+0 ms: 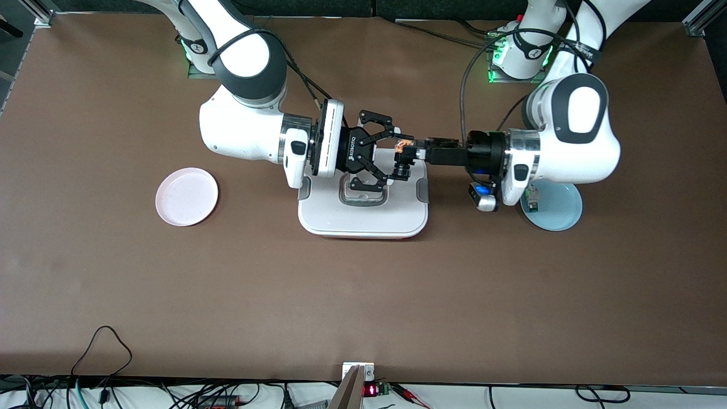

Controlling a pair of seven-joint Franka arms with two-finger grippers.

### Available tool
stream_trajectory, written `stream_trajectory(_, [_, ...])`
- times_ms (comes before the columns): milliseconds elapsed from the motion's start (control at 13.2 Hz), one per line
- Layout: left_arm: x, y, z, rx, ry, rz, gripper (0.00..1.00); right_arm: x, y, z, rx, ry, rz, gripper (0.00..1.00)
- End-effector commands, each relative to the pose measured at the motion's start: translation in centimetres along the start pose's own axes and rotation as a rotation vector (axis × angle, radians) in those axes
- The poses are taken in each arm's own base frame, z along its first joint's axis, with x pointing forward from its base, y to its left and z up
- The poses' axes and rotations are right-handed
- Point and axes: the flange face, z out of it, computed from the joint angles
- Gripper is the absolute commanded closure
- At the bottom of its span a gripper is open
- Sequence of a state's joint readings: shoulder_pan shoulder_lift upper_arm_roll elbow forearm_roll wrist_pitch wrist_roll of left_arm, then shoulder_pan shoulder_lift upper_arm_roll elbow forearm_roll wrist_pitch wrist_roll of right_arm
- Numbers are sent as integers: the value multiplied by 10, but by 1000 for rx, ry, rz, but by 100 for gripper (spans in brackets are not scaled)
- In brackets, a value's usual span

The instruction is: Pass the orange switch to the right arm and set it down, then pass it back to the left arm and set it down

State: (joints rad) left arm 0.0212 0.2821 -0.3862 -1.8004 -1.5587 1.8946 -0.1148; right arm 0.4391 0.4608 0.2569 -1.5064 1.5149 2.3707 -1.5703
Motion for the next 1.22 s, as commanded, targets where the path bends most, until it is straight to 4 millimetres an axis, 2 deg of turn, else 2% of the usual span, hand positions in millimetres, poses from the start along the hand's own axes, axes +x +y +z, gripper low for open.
stream_trajectory(0, [-6, 0, -4, -27, 15, 15, 2, 3, 0, 2, -15, 24, -23, 76])
stream_trajectory(152, [-4, -3, -3, -26, 11, 48, 8, 3, 1, 2, -17, 25, -22, 76])
stream_trajectory(456, [-2, -7, -5, -20, 10, 103, 28, 3, 2, 1, -45, 23, -23, 76])
stream_trajectory(684, [-1, -9, -8, -19, 5, 152, 51, 3, 2, 1, -46, 23, -21, 76])
stream_trajectory(911, [4, -11, -12, -21, 6, 152, 85, 3, 2, 1, -45, 23, -21, 76])
stream_trajectory(1063, [3, -11, -12, -21, 5, 151, 99, 3, 2, 1, -46, 24, -20, 76])
stream_trajectory(1139, [3, -11, -12, -21, 5, 149, 100, 4, 2, 1, -45, 25, -22, 75])
